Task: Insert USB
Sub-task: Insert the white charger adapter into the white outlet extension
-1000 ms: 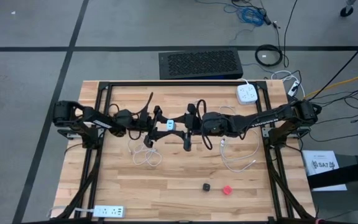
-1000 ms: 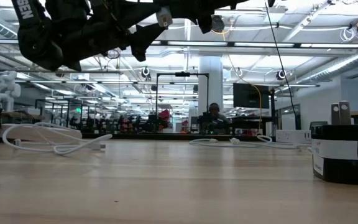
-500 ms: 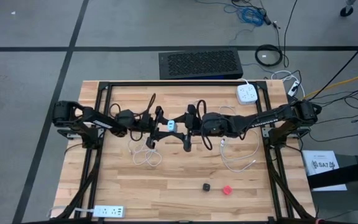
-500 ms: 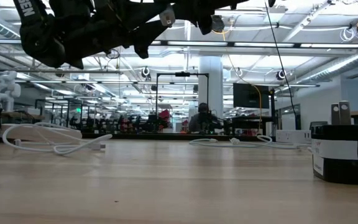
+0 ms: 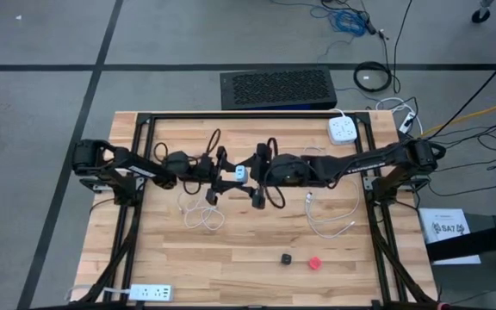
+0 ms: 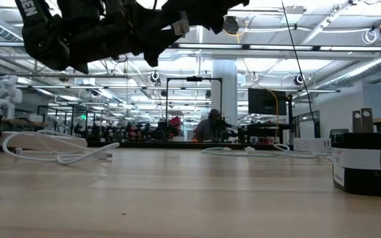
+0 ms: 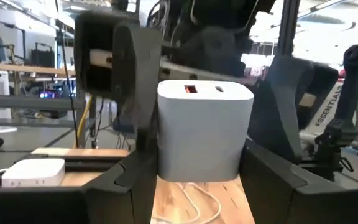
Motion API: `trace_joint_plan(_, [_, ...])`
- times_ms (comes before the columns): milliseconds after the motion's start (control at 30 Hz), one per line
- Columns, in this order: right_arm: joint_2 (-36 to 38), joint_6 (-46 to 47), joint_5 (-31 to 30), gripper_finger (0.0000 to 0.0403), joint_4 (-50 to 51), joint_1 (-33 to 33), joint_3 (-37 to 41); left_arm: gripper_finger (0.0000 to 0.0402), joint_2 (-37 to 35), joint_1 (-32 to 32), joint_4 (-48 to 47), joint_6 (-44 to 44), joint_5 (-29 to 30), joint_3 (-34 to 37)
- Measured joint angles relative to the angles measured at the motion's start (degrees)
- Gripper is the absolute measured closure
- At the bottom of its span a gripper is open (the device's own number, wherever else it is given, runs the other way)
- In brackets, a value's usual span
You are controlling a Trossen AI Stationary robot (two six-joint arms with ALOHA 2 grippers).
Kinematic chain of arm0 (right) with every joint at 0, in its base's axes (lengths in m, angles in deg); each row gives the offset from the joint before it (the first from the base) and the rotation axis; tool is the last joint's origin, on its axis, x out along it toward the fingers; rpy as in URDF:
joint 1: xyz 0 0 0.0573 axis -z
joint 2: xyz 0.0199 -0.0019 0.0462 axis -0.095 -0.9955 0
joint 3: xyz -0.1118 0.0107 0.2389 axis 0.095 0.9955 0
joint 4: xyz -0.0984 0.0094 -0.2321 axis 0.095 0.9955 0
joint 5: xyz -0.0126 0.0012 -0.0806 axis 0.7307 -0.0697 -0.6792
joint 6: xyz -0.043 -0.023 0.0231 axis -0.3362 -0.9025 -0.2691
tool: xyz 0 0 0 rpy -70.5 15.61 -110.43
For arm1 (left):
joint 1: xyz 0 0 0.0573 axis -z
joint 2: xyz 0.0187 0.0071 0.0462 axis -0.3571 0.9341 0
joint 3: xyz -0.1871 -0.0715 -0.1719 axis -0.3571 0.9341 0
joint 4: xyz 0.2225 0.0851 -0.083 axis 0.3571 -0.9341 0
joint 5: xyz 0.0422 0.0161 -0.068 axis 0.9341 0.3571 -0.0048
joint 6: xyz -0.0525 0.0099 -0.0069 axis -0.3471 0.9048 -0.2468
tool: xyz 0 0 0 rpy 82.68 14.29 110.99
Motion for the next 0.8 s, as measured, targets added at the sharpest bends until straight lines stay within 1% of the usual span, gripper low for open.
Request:
trace_joint_plan(200, [0.22, 0.56, -0.83, 0.0115, 20.35, -0.25, -8.61, 0.0207, 0.0, 0.01, -3.47, 1.39, 1.62, 0.09])
trace_joint_plan(267, [0.22, -0.45, -2.67, 0.0118, 27.15, -0.83, -11.54, 0.0207, 0.02, -0.02, -4.45, 1.69, 2.6, 0.11])
trace_joint_plan(333, [0.37, -2.07, -6.15, 0.0125, 33.63, -1.67, -13.46, 0.0207, 0.08, -0.02, -4.98, 2.26, 3.09, 0.16])
trace_joint_plan(433, [0.53, -2.45, -10.72, 0.0152, 47.3, -2.05, -14.64, 0.0208, 0.09, -0.02, -5.07, 2.56, 3.23, 0.17])
trace_joint_plan(533, [0.64, 4.27, -17.0, 0.02, 63.01, 0.71, -13.77, 0.0208, 0.11, 0.01, -5.07, 2.58, 3.21, 0.22])
trace_joint_plan(600, [0.75, 8.51, -20.65, 0.0244, 68.55, 3.68, -10.99, 0.0208, 0.12, -0.01, -5.34, 2.58, 3.21, 0.22])
trace_joint_plan(633, [0.96, 9.61, -21.42, 0.0268, 68.88, 5.39, -9.3, 0.0208, 0.14, -0.02, -5.49, 2.58, 3.21, 0.22])
trace_joint_plan(767, [2.89, 11.33, -20.98, 0.0371, 64.8, 13.98, -0.82, 0.0208, 0.17, -0.02, -5.66, 2.56, 3.19, 0.31])
trace_joint_plan(800, [3.14, 11.77, -21.12, 0.0386, 64.02, 16.55, 1.26, 0.0208, 0.17, -0.02, -5.7, 2.58, 3.19, 0.31])
